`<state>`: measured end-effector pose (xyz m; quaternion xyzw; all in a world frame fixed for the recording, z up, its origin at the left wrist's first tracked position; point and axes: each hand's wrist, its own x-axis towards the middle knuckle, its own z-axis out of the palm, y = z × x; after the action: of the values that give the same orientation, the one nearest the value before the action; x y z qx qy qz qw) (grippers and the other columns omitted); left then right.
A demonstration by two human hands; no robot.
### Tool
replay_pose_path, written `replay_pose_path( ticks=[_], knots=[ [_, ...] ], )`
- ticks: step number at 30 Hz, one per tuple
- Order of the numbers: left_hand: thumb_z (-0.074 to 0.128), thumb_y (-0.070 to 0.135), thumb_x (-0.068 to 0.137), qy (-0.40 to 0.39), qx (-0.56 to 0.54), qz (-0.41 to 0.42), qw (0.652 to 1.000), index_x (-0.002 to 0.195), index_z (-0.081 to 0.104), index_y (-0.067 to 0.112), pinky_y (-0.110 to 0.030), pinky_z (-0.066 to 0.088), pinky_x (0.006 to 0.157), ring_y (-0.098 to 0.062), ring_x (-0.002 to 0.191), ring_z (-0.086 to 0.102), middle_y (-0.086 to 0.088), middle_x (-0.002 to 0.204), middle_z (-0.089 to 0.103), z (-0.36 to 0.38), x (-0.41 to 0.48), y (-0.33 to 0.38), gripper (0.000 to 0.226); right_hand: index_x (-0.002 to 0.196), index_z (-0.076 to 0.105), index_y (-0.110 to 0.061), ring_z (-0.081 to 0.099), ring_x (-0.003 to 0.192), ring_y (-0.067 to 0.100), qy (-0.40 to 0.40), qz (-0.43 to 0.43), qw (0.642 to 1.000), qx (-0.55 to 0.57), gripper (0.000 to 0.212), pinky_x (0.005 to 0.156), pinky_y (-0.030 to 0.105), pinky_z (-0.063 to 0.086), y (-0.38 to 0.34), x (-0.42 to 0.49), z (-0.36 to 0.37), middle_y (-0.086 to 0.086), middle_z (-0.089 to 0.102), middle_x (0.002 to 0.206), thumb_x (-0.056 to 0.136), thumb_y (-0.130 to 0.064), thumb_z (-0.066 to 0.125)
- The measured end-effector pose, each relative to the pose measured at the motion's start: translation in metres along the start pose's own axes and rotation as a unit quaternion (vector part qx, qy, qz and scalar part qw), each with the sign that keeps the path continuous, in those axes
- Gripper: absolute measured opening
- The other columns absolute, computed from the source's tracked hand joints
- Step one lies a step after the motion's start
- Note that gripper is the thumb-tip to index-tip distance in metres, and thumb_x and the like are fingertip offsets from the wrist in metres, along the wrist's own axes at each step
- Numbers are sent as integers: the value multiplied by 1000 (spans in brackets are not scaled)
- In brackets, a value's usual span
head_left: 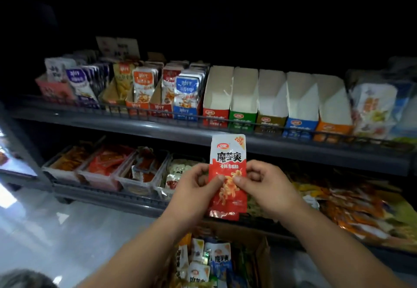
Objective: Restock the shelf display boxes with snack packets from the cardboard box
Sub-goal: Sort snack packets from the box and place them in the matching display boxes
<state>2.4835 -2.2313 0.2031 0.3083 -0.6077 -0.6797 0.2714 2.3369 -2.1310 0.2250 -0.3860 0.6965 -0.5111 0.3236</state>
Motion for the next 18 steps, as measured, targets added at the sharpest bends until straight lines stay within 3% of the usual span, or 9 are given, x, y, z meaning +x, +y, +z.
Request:
replay_pose_path(
  ticks=[4, 9, 14, 18],
  knots=[
    [71, 26, 95, 21, 125, 90, 988, 109, 69, 21, -30, 62, 76, -10, 86, 76, 2, 91, 79, -5, 27, 39, 14, 103, 68, -21, 73, 77, 7, 46, -64, 997, -11, 11, 64, 22, 58, -33, 20, -9, -2, 76, 91, 94, -16, 68],
    [69, 36, 96, 60, 213, 180, 958, 110, 72, 22, -37, 63, 81, -15, 92, 74, 2, 98, 76, -15, 85, 102, 20, 100, 64, -12, 69, 70, 21, 98, -141, 985, -35, 5, 66, 34, 62, -80, 76, -18, 8, 67, 81, 100, -14, 59],
    [68, 36, 97, 101, 232, 255, 933, 126, 65, 21, -16, 56, 69, -4, 91, 68, 6, 103, 72, -16, 130, 147, 32, 96, 62, -18, 65, 70, 14, 142, -211, 964, -73, 4, 64, 33, 59, -122, 131, -31, -2, 66, 80, 100, -19, 60],
    [69, 31, 97, 129, 224, 266, 928, 135, 58, 21, -31, 61, 82, -9, 97, 68, 5, 108, 69, -17, 157, 149, 40, 104, 60, -21, 65, 82, 7, 159, -237, 954, -92, 5, 63, 19, 51, -126, 163, -32, -9, 66, 90, 99, -21, 62]
  ],
)
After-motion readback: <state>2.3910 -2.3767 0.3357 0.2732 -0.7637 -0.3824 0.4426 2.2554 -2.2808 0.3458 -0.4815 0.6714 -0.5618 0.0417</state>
